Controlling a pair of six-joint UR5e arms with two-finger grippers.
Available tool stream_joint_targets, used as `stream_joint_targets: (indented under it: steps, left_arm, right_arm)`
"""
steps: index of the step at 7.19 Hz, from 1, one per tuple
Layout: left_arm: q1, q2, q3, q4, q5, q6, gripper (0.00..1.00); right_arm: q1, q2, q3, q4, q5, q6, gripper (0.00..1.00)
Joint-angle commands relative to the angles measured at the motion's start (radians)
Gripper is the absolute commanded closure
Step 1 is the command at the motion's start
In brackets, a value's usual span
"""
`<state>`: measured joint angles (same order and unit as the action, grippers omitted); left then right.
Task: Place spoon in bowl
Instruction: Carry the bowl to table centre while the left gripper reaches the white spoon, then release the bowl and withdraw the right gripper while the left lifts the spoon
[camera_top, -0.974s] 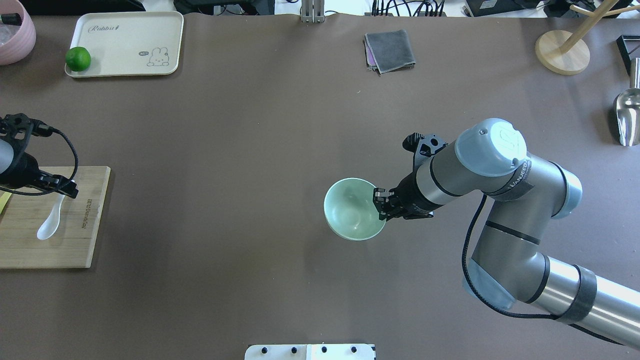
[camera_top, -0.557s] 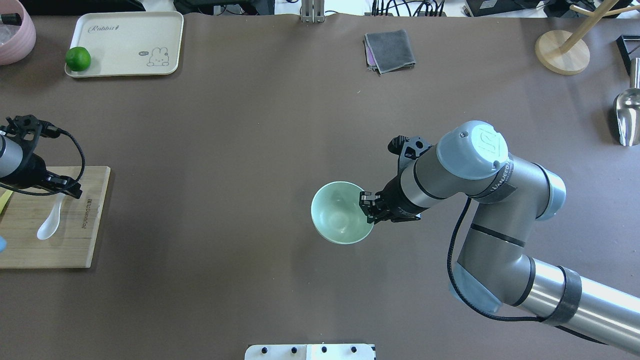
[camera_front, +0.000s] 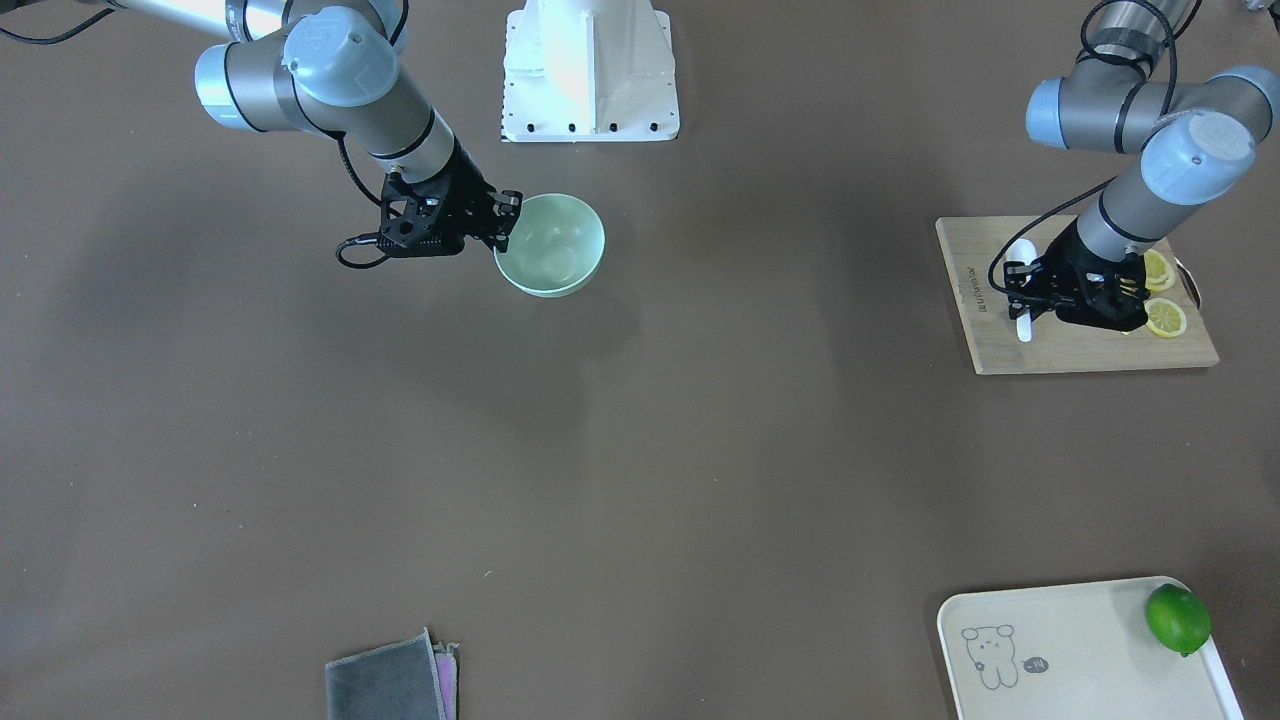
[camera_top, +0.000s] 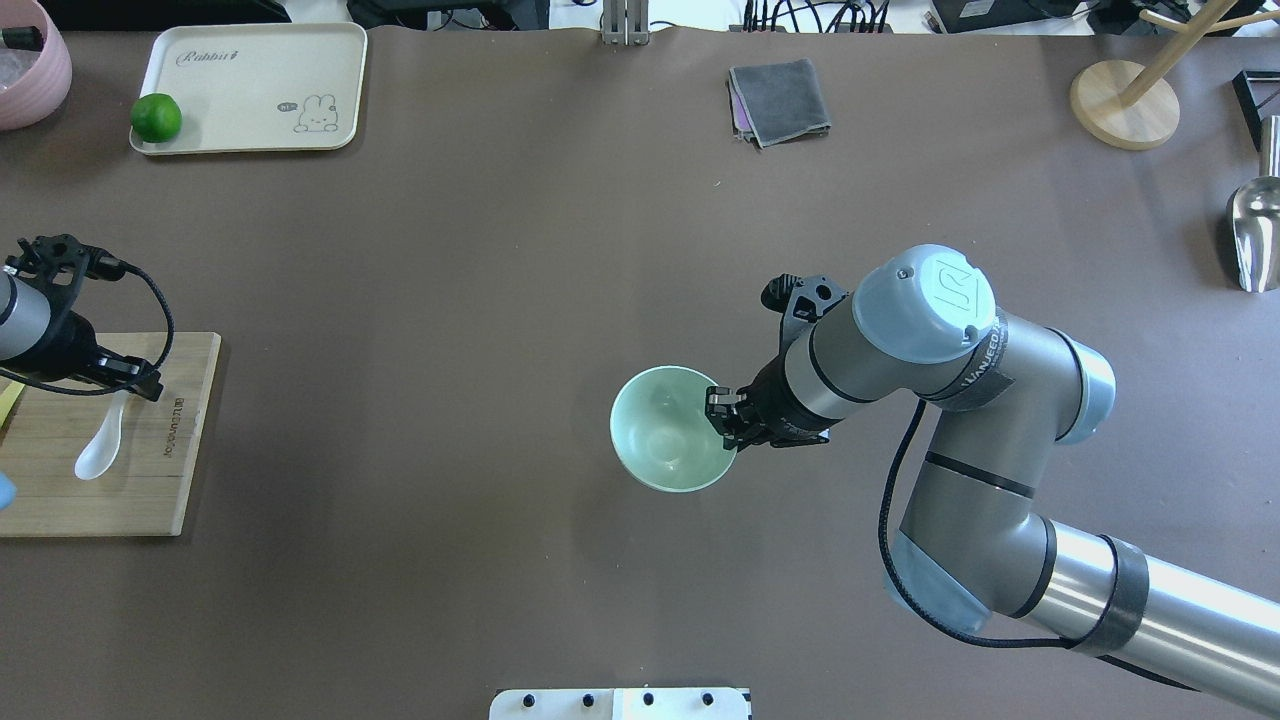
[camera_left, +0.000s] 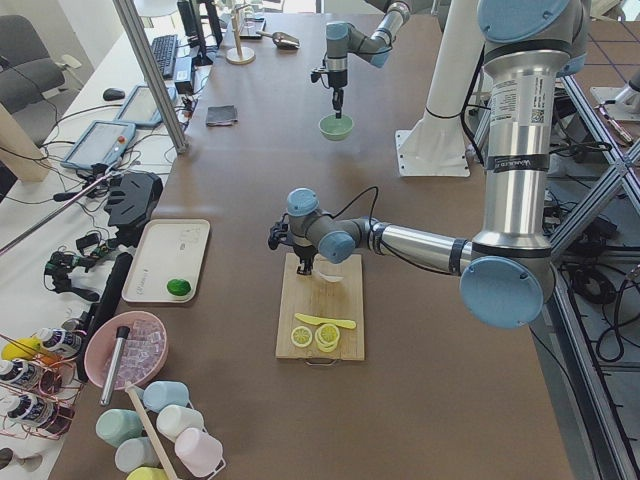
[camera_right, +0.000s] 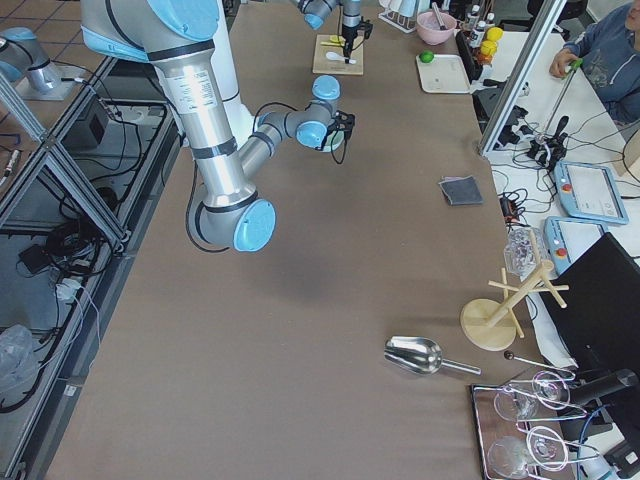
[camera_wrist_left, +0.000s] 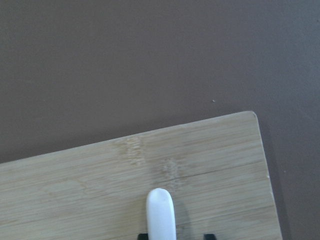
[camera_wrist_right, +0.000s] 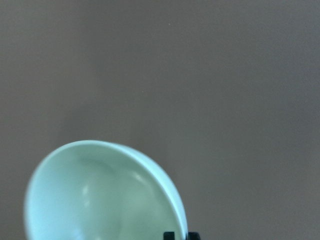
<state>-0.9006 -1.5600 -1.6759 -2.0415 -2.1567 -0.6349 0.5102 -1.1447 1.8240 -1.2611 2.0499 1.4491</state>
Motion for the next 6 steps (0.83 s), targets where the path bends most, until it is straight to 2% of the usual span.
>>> stream_joint_targets:
  steps: [1, 2, 3, 4, 6]
  left_arm:
    - [0.0, -0.003, -0.007, 0.0, -0.008, -0.002, 1.0]
    - [0.0, -0.012, -0.042, 0.012, -0.012, -0.008, 1.0]
    - [0.0, -0.023, -0.088, 0.041, -0.034, -0.053, 1.0]
    - [0.0, -0.07, -0.119, 0.075, -0.087, -0.102, 1.0]
    - [0.008, -0.246, -0.145, 0.168, -0.091, -0.272, 1.0]
  right_arm:
    - [-0.024, 0.0, -0.008, -0.001, -0.037, 0.001, 0.27]
    - [-0.024, 0.0, 0.001, -0.001, -0.036, 0.001, 0.26]
    - [-0.01, 0.0, 0.012, -0.001, -0.033, 0.001, 0.0]
    - [0.029, -0.007, 0.043, -0.017, -0.002, -0.003, 0.0]
    - [0.17, -0.035, 0.125, -0.128, 0.148, -0.016, 0.0]
